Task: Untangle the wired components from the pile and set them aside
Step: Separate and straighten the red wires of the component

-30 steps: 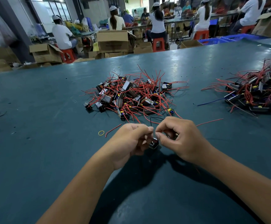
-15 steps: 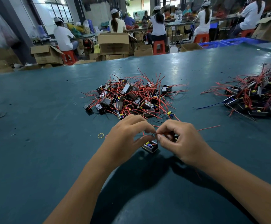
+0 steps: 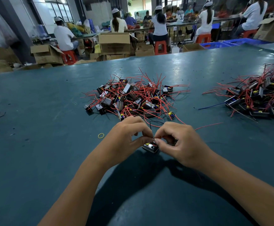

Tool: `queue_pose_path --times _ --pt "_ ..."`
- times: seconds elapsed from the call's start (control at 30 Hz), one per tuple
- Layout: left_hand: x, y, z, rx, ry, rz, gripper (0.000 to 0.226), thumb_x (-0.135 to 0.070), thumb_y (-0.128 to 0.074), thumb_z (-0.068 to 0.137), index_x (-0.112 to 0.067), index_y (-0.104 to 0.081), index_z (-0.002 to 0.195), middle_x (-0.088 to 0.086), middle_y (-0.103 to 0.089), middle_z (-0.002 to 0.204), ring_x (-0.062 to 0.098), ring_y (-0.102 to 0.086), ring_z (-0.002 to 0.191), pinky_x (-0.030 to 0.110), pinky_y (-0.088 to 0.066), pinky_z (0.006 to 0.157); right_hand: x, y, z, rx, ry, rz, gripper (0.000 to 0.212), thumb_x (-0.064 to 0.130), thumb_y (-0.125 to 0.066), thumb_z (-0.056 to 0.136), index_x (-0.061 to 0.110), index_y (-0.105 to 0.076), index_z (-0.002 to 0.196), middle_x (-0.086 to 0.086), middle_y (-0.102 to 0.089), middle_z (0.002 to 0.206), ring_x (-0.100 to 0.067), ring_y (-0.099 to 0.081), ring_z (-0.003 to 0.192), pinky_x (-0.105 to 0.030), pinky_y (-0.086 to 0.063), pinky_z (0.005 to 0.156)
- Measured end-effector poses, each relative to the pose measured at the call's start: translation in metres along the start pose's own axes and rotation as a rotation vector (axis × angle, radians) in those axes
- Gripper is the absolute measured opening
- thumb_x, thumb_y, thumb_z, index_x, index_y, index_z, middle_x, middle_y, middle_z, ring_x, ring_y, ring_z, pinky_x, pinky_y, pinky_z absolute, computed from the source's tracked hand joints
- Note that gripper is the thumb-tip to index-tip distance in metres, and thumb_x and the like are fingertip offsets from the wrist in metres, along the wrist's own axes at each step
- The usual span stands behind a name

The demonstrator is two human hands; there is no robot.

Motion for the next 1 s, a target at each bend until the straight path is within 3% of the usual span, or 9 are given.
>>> queue_pose_path --times 0.1,0.23,0.37,0.47,0.6,0.67,0.87,1.0 --pt "0.002 0.002 -0.002 0.055 0.067 -0.1 0.005 -0.022 -0.075 0.086 -0.019 -0.071 0.085 -0.01 -0.059 0.082 0.005 -0.048 0.072 0.015 -0.036 0.067 0.001 -0.002 0.0 0.007 0.031 -0.047 0.004 0.013 -0.068 0.083 0.012 -0.068 0.079 -0.001 -0.056 0.069 -0.011 -0.045 0.061 -0.017 -0.033 0.058" --pt "0.005 0.001 -0.004 0.085 0.198 -0.236 0.016 -0.034 -0.072 0.085 -0.018 -0.072 0.084 -0.018 -0.056 0.072 0.003 -0.042 0.06 0.016 -0.032 0.059 0.003 -0.002 0.0 -0.001 0.046 -0.068 0.004 0.013 -0.068 0.083 0.011 -0.068 0.079 -0.001 -0.054 0.068 -0.008 -0.042 0.061 -0.015 -0.031 0.058" --pt "0.01 -0.007 -0.009 0.151 0.532 -0.548 0.014 -0.019 -0.07 0.092 -0.012 -0.069 0.08 -0.008 -0.054 0.062 0.007 -0.04 0.055 0.021 -0.031 0.053 0.005 -0.004 0.001 0.004 0.091 -0.154 0.003 0.011 -0.07 0.083 0.01 -0.068 0.08 0.009 -0.051 0.072 -0.002 -0.037 0.065 -0.013 -0.03 0.062" --pt "0.01 -0.014 -0.013 0.182 0.819 -0.798 0.018 -0.014 -0.068 0.091 -0.014 -0.065 0.073 -0.002 -0.046 0.06 0.008 -0.03 0.049 0.024 -0.016 0.05 0.007 -0.006 0.0 0.012 0.143 -0.21 0.004 0.009 -0.07 0.084 0.009 -0.067 0.081 0.004 -0.056 0.075 -0.004 -0.04 0.067 -0.017 -0.032 0.064" --pt "0.008 -0.02 -0.013 0.249 0.988 -0.978 0.028 -0.014 -0.056 0.091 -0.021 -0.057 0.064 -0.005 -0.04 0.061 0.008 -0.021 0.048 0.027 -0.008 0.054 0.01 -0.008 0.0 0.008 0.168 -0.225 0.005 0.009 -0.071 0.083 0.008 -0.067 0.081 0.001 -0.057 0.076 -0.009 -0.045 0.067 -0.016 -0.033 0.065" --pt "0.007 -0.023 -0.013 0.239 1.001 -0.995 0.032 -0.015 -0.054 0.091 -0.022 -0.056 0.06 -0.005 -0.04 0.062 0.008 -0.021 0.048 0.026 -0.009 0.052 0.01 -0.007 0.0 0.007 0.161 -0.214 0.004 0.008 -0.069 0.083 0.008 -0.066 0.081 0.002 -0.057 0.075 -0.008 -0.045 0.067 -0.016 -0.033 0.064" --pt "0.008 -0.019 -0.01 0.148 0.78 -0.839 0.037 -0.016 -0.055 0.096 -0.022 -0.063 0.06 -0.007 -0.045 0.056 0.006 -0.03 0.046 0.022 -0.018 0.047 0.004 -0.002 0.001 -0.045 0.093 -0.166 0.004 0.011 -0.068 0.084 0.01 -0.066 0.081 0.013 -0.046 0.074 0.0 -0.037 0.065 -0.009 -0.03 0.064" --pt "0.011 -0.027 -0.01 0.109 0.843 -0.943 0.031 -0.013 -0.051 0.091 -0.02 -0.06 0.062 0.003 -0.044 0.067 0.011 -0.028 0.049 0.022 -0.019 0.045 0.006 -0.004 0.002 -0.041 0.1 -0.181 0.004 0.009 -0.069 0.083 0.009 -0.066 0.08 0.015 -0.043 0.074 0.0 -0.036 0.066 -0.007 -0.03 0.064"
Point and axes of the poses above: each hand's wrist, its own z-axis towards the middle knuckle, its own y-axis out of the back of the hand, x = y × z, the point moved 3 cm from there along z, towards the middle knuckle
